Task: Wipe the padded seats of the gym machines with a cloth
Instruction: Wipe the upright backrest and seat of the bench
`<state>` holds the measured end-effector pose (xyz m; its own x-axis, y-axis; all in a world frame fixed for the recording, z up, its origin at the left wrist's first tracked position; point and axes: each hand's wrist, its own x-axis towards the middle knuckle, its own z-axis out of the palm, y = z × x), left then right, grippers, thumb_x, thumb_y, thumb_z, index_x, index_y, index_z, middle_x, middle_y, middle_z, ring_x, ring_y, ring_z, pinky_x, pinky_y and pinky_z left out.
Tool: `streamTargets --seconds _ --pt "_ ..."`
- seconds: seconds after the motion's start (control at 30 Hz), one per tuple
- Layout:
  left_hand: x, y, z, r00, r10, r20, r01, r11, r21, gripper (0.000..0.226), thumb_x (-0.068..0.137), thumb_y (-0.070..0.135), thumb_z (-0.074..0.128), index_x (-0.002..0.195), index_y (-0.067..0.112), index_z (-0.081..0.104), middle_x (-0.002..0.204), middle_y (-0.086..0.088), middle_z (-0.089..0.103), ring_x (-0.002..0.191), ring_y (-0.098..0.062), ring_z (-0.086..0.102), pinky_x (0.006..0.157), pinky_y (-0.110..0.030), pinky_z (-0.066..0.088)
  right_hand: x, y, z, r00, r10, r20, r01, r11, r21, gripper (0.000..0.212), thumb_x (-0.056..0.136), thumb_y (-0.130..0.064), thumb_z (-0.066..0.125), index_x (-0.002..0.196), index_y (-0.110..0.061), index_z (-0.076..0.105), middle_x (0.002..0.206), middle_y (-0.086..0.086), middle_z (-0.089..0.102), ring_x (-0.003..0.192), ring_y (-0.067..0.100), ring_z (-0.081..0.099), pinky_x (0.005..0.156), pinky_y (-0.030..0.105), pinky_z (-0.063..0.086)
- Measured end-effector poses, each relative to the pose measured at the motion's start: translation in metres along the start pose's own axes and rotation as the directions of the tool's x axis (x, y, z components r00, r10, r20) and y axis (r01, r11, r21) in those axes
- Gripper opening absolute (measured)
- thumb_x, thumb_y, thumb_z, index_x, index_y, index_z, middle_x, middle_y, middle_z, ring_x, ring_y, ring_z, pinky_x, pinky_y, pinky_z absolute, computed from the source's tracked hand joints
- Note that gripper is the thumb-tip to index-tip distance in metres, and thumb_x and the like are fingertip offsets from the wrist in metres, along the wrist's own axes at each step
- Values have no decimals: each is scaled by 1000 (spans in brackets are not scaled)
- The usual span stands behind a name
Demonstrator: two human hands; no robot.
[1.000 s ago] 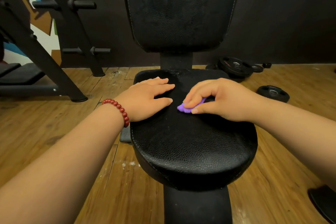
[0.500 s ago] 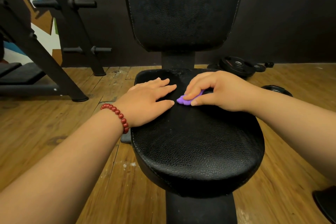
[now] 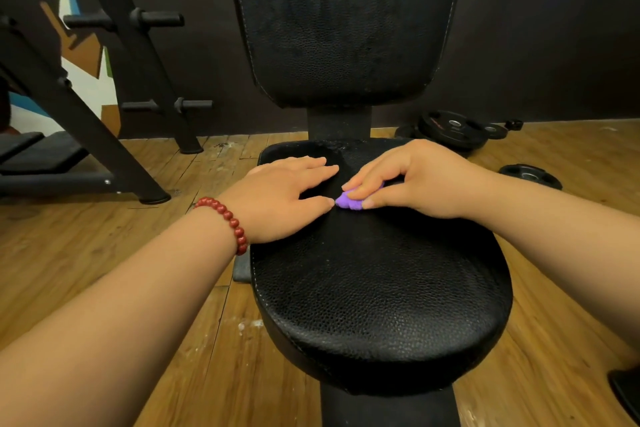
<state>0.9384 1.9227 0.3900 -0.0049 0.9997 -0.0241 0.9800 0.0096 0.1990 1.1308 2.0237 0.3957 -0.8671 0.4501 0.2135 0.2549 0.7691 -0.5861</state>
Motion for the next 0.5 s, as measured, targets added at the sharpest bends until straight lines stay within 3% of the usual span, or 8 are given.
streamTargets --seconds 0.1,0.23,0.33,0.5 --pt "14 -2 -7 999 -42 3 43 999 -1 60 99 47 41 153 34 18 160 13 13 147 -9 9 121 -35 11 24 10 -6 996 55 -70 -61 994 -87 26 79 -16 78 85 -40 70 100 -21 68 100 -8 61 98 15 44" --pt "22 -6 -5 996 -90 -4 90 996 7 64 99 51 38 154 30 14 162 10 9 148 -11 5 121 -36 9 37 18 -2 977 130 -168 -148 984 -98 20 81 -19 77 97 -30 75 108 -14 71 100 -6 61 96 13 43" --pt "21 -8 0 995 -91 -26 92 996 14 66 98 53 37 154 29 12 162 11 6 148 -10 3 121 -36 8 21 15 -2 991 79 -109 -85 995 -50 23 79 -13 77 94 -30 75 104 -18 69 95 -12 61 87 1 40" --pt "21 -6 1 995 -95 -22 95 995 22 68 97 54 37 154 28 11 162 11 4 148 -9 2 120 -34 7 14 18 -6 999 29 -36 -31 999 -39 20 79 -12 77 97 -21 77 104 -20 69 99 -13 60 87 1 40"
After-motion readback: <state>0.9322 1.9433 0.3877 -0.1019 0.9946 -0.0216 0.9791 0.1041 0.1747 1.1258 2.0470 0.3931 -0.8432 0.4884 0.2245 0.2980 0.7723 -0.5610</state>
